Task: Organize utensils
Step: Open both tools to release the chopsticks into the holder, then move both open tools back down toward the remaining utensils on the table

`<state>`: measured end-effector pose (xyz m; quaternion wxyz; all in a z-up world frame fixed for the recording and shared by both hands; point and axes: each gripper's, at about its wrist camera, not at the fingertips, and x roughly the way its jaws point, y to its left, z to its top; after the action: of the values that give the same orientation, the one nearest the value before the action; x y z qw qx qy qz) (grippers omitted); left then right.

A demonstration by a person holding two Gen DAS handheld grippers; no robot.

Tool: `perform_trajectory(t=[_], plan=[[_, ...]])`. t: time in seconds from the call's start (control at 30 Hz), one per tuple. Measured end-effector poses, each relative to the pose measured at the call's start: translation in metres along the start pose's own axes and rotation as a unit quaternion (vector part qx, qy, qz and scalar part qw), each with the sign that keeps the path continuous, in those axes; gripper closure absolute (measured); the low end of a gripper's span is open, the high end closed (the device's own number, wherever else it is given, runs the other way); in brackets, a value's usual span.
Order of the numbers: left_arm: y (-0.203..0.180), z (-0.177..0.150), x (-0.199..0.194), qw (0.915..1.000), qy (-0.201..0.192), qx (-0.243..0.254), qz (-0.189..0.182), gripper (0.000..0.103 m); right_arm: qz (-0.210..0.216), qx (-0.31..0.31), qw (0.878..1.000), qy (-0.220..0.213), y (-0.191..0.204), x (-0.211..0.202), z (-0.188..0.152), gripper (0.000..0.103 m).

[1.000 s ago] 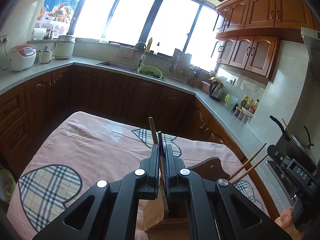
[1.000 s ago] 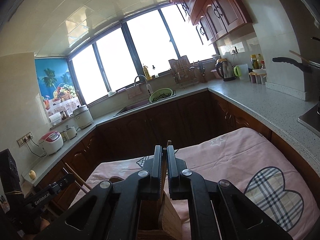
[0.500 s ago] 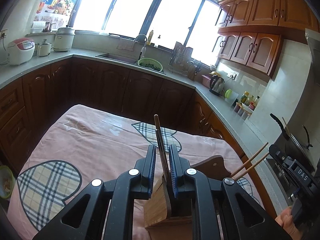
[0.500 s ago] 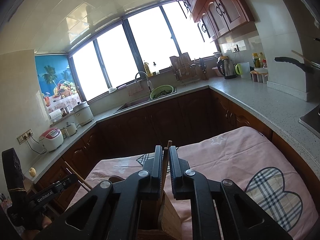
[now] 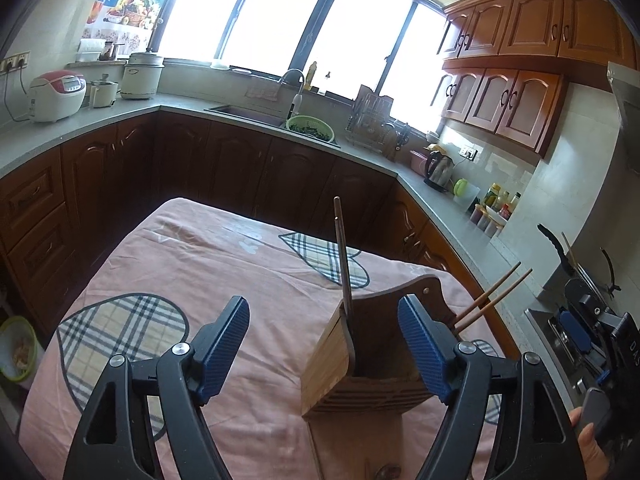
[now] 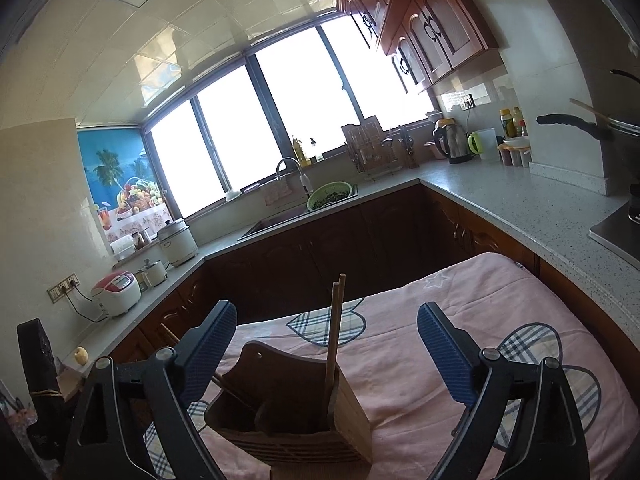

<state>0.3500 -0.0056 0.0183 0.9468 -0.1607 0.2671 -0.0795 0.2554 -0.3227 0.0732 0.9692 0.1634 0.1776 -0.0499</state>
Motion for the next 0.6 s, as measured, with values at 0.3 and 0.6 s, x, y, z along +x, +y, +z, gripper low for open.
perform_trajectory(t=[0.3, 0.6], plan=[[0.023, -0.039, -0.055, 0.9989, 0.038, -0.028, 0.006, 0.026, -0.007, 0.009, 0.999, 0.042, -0.005, -0.034, -0.041, 0.009], [0.028, -0.062, -0.103, 0.9977, 0.060, -0.027, 0.014, 0.026, -0.012, 0.012, 0.997, 0.069, -0.005, -0.073, -0.076, 0.009]])
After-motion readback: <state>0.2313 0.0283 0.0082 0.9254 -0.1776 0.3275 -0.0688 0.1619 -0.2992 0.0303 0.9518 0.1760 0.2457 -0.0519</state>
